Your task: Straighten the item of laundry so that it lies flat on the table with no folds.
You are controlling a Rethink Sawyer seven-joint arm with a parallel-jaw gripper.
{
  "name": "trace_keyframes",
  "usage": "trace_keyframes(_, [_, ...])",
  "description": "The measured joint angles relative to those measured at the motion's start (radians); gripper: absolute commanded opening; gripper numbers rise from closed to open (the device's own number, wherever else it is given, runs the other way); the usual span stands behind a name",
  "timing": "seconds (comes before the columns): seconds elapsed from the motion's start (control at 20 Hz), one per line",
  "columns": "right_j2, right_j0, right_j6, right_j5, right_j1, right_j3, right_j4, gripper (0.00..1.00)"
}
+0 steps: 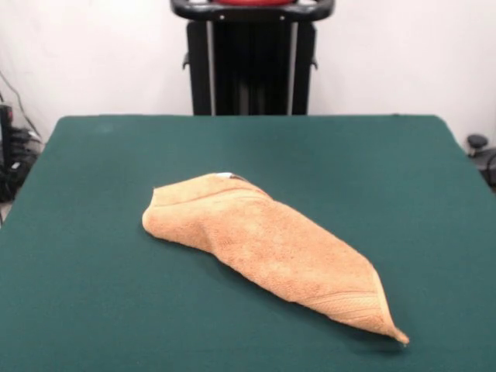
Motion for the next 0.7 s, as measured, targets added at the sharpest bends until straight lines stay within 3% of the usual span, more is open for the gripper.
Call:
trace_keyframes(0.2, [0.069, -0.070, -0.018, -0.091, 0.013, 0.074, 0.055, 1.00])
trace_keyframes(0.35, [0.131, -0.134, -0.019, -0.177, 0.034, 0.129, 0.040, 1.00])
trace_keyframes(0.7, [0.163, -0.208, -0.019, -0.361, 0.176, 0.204, -0.153, 1.00])
